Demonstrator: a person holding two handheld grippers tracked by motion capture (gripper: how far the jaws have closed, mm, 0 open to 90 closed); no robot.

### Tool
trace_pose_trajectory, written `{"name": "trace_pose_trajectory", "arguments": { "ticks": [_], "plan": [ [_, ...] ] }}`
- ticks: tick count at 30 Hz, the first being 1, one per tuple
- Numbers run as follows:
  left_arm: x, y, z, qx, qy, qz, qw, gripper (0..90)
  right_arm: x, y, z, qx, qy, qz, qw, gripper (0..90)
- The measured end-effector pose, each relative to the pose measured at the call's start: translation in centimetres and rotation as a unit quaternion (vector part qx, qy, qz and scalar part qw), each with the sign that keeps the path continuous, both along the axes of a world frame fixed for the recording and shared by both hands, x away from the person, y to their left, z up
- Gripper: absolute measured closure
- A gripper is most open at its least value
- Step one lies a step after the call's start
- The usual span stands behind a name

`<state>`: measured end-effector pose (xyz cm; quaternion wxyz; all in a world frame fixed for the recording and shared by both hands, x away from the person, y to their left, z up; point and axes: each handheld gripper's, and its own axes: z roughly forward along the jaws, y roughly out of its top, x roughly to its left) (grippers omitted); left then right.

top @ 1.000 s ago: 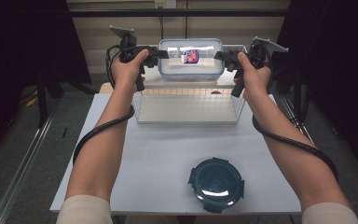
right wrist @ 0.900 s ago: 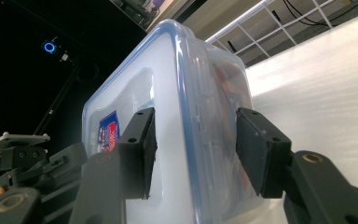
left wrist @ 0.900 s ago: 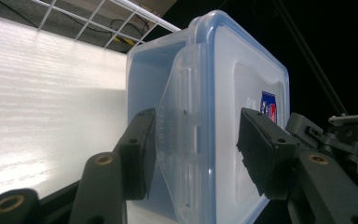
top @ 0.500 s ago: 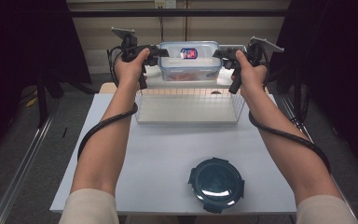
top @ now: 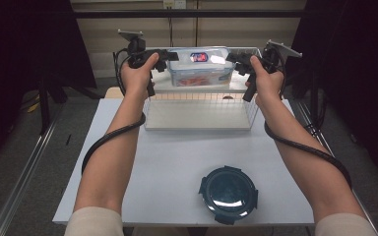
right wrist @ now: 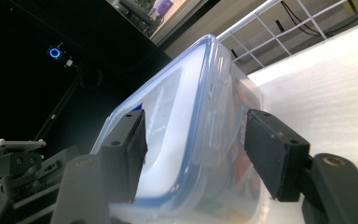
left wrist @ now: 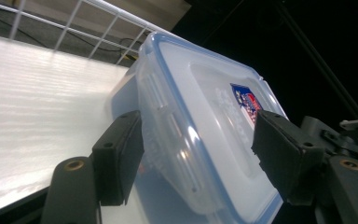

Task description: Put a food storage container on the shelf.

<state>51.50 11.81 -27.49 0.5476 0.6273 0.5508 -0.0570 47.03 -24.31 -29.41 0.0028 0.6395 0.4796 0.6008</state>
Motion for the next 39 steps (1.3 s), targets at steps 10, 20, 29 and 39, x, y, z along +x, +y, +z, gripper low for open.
{"name": "trace_pose_trajectory", "arguments": {
  "ticks": [10, 20, 29, 39],
  "plan": [
    [-2.9, 0.8, -0.3, 0.016, -0.018, -0.01, 0.9997, 34.5, -2.6, 0.2, 0.1, -0.018, -0.018, 0.021, 0.9995, 36.3],
    [-5.3, 0.6, -1.4, 0.02, -0.007, -0.038, 0.999, 60.1, -5.0, 0.2, -0.1, -0.03, -0.028, 0.028, 0.9988, 30.2],
    [-4.7, -0.3, -2.1, 0.023, -0.006, -0.025, 0.9994, 74.8, -6.1, 0.1, -1.2, -0.028, -0.025, 0.046, 0.9983, 29.1],
    [-4.7, -0.3, -2.4, 0.027, -0.008, -0.029, 0.9992, 67.7, -6.6, -0.1, -2.0, -0.032, -0.028, 0.062, 0.9972, 27.9]
  ]
}}
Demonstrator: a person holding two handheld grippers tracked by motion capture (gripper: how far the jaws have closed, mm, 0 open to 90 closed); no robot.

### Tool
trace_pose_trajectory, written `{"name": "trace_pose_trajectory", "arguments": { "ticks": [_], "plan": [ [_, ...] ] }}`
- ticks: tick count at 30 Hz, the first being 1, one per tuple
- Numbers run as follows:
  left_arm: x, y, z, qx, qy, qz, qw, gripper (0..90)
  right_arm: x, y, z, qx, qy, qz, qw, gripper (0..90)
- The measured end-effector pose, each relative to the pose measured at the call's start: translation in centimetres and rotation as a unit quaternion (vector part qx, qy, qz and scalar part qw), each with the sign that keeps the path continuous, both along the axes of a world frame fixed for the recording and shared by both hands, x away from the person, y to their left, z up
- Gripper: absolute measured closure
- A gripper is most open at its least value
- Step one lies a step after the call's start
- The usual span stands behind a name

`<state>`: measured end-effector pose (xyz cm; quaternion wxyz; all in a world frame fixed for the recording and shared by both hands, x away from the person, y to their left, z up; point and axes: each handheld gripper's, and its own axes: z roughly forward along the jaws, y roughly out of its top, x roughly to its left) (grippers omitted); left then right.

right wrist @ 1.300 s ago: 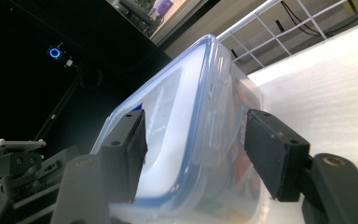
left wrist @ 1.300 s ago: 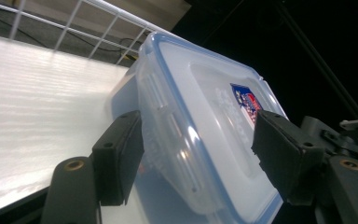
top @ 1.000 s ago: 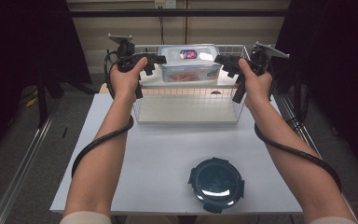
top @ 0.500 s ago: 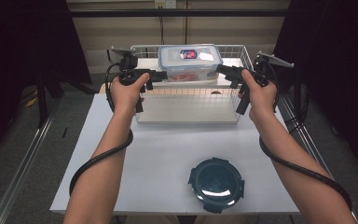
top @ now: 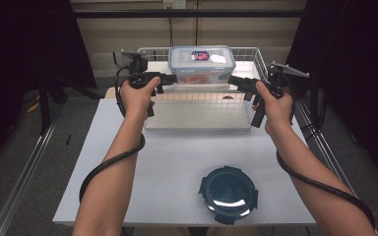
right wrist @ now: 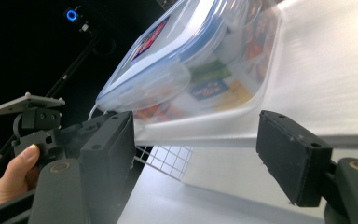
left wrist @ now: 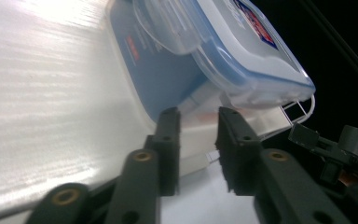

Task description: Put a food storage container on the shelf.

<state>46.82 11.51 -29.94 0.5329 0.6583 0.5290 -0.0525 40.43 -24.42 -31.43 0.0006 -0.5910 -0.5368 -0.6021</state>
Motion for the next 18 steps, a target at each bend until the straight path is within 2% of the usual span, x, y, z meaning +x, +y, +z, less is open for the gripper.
{"name": "trace_pose_trajectory", "arguments": {
  "ticks": [5, 9, 11, 18],
  "plan": [
    [-1.1, 0.5, -0.1, -0.01, -0.003, -0.004, 0.9999, 48.6, -0.9, 0.1, -0.2, -0.009, -0.006, 0.012, 0.9999, 26.8],
    [-2.0, 1.0, -0.2, -0.012, 0.001, -0.014, 0.9998, 41.5, -1.7, 0.2, -0.4, -0.014, -0.005, 0.021, 0.9997, 25.9],
    [-2.6, 1.1, -0.3, -0.015, -0.004, -0.019, 0.9997, 38.2, -2.1, 0.2, -0.5, -0.02, -0.004, 0.025, 0.9995, 25.4],
    [-4.1, 0.5, -0.8, -0.005, -0.007, -0.046, 0.9989, 29.8, -3.6, -0.4, -1.4, -0.024, -0.005, 0.03, 0.9992, 24.2]
  ]
}}
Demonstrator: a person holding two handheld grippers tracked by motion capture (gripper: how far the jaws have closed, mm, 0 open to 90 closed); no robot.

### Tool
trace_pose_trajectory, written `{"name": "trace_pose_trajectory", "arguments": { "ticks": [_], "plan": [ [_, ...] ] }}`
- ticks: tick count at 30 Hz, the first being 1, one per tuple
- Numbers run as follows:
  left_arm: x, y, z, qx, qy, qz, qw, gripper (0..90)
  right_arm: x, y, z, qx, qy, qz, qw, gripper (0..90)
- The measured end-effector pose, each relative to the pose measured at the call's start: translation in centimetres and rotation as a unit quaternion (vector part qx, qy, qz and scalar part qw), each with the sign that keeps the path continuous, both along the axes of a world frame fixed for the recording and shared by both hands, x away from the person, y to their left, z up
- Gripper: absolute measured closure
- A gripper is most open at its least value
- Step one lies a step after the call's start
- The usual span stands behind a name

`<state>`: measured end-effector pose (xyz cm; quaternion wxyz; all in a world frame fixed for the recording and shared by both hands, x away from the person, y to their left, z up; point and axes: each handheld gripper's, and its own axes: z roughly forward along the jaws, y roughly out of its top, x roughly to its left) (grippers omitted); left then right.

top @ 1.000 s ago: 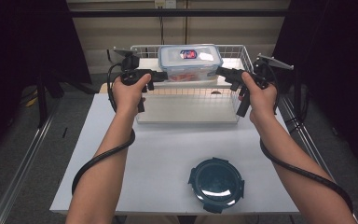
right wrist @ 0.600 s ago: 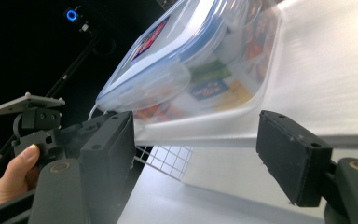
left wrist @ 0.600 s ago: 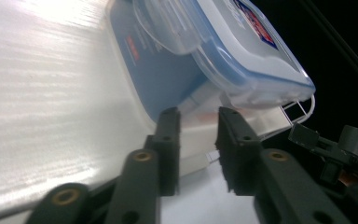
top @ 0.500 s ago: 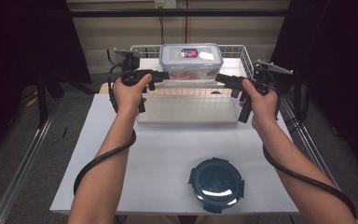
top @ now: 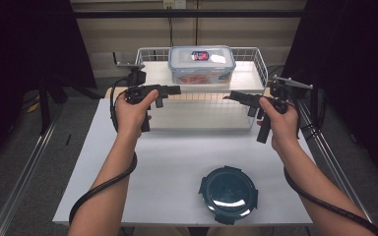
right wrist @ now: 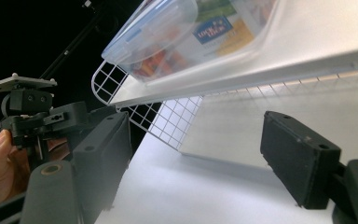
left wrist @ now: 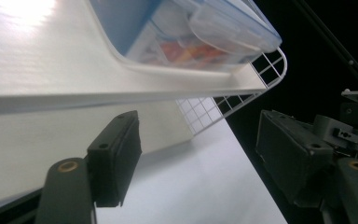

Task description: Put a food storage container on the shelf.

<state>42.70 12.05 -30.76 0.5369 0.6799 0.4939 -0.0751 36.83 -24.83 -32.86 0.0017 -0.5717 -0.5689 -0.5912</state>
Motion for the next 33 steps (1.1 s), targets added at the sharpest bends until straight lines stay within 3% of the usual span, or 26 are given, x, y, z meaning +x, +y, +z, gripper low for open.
{"name": "trace_pose_trajectory", "arguments": {
  "ticks": [6, 19, 33],
  "plan": [
    [-0.8, -0.4, -0.6, 0.007, 0.001, -0.019, 0.9998, 24.9, -1.1, -0.6, -0.7, 0.0, 0.005, 0.002, 1.0, 23.4],
    [-2.0, -0.3, -2.8, -0.009, 0.009, -0.023, 0.9997, 18.5, -2.7, -1.7, -3.4, 0.002, 0.016, 0.003, 0.9999, 23.3],
    [-3.1, 0.0, -6.4, -0.017, 0.041, -0.03, 0.9985, 16.7, -4.0, -1.7, -5.3, -0.012, 0.023, 0.022, 0.9994, 23.8]
  ]
}}
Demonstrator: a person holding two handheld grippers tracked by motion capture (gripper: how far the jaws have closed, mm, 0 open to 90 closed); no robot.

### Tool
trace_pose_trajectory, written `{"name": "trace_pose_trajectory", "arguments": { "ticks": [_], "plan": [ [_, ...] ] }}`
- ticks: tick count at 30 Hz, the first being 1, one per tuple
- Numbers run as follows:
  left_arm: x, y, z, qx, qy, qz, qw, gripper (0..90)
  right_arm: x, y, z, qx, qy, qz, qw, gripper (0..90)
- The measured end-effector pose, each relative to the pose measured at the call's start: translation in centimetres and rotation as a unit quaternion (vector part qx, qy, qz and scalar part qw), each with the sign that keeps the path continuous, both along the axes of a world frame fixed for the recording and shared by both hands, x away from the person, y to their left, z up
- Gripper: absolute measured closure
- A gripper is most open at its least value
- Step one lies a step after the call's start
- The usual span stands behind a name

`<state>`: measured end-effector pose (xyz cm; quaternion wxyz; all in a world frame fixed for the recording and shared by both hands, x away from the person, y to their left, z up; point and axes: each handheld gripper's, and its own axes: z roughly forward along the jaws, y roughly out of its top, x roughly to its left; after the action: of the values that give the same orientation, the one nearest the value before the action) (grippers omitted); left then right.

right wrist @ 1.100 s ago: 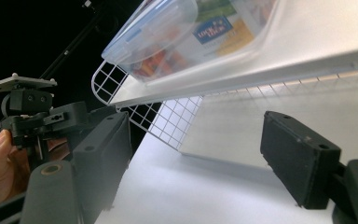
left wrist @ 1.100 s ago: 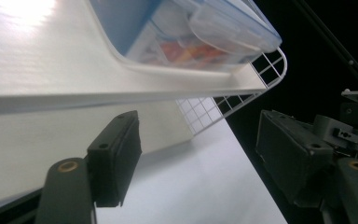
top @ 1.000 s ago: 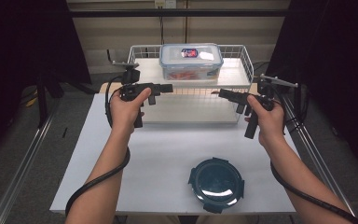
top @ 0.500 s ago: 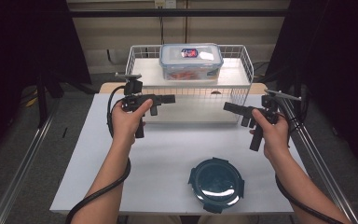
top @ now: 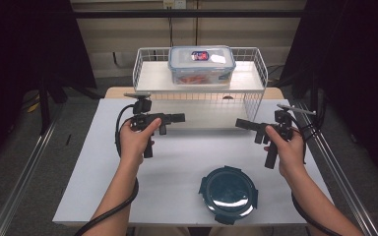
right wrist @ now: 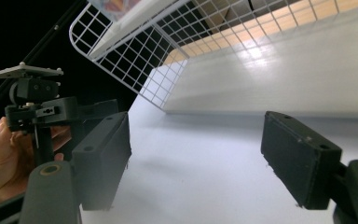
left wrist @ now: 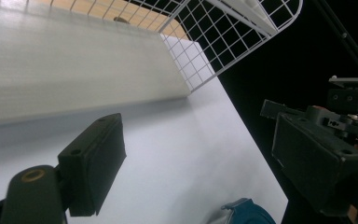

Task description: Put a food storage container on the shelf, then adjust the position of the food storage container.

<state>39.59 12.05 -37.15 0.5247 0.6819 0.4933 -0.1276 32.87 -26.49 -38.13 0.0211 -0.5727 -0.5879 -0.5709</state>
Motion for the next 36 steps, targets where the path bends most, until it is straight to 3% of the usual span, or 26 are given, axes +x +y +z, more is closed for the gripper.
{"name": "trace_pose_trajectory", "arguments": {
  "ticks": [13, 21, 23, 25, 26, 27, 28, 29, 31, 32, 36],
  "plan": [
    [-1.3, 0.4, -3.2, 0.01, 0.025, -0.012, 0.9996, 15.9, -2.1, -0.9, -2.8, -0.002, 0.024, 0.005, 0.9997, 23.1],
    [-2.3, -0.1, -5.1, 0.013, 0.041, -0.037, 0.9984, 15.7, -3.6, -1.9, -4.2, -0.018, 0.038, 0.012, 0.999, 23.1],
    [-2.6, -0.4, -5.4, 0.001, 0.056, -0.045, 0.9974, 15.7, -4.0, -2.0, -4.3, -0.018, 0.038, 0.014, 0.999, 23.1],
    [-2.7, -0.5, -5.7, 0.008, 0.049, -0.053, 0.9974, 15.9, -4.5, -2.0, -4.4, -0.022, 0.042, 0.018, 0.9987, 23.1],
    [-2.9, -0.7, -5.8, -0.008, 0.063, -0.055, 0.9964, 15.8, -4.8, -2.1, -4.4, -0.021, 0.043, 0.02, 0.9986, 23.2],
    [-3.0, -0.8, -5.9, -0.009, 0.063, -0.06, 0.9962, 15.9, -5.0, -2.1, -4.5, -0.022, 0.043, 0.022, 0.9986, 23.1],
    [-3.0, -0.9, -6.2, -0.003, 0.058, -0.068, 0.996, 15.9, -5.3, -2.2, -4.6, -0.022, 0.045, 0.023, 0.9985, 23.1],
    [-3.2, -1.2, -6.3, -0.008, 0.07, -0.068, 0.9952, 15.9, -5.6, -2.2, -4.8, -0.024, 0.047, 0.023, 0.9983, 23.3],
    [-3.4, -1.3, -6.7, -0.007, 0.073, -0.075, 0.9945, 15.8, -6.0, -2.3, -5.0, -0.023, 0.053, 0.026, 0.998, 23.9],
    [-3.4, -1.3, -6.9, 0.004, 0.065, -0.081, 0.9946, 15.9, -6.3, -2.3, -5.2, -0.022, 0.057, 0.026, 0.9978, 24.2],
    [-3.8, -1.9, -7.3, 0.008, 0.073, -0.092, 0.993, 15.8, -7.2, -2.3, -6.0, -0.027, 0.068, 0.032, 0.9968, 25.6]
  ]
}}
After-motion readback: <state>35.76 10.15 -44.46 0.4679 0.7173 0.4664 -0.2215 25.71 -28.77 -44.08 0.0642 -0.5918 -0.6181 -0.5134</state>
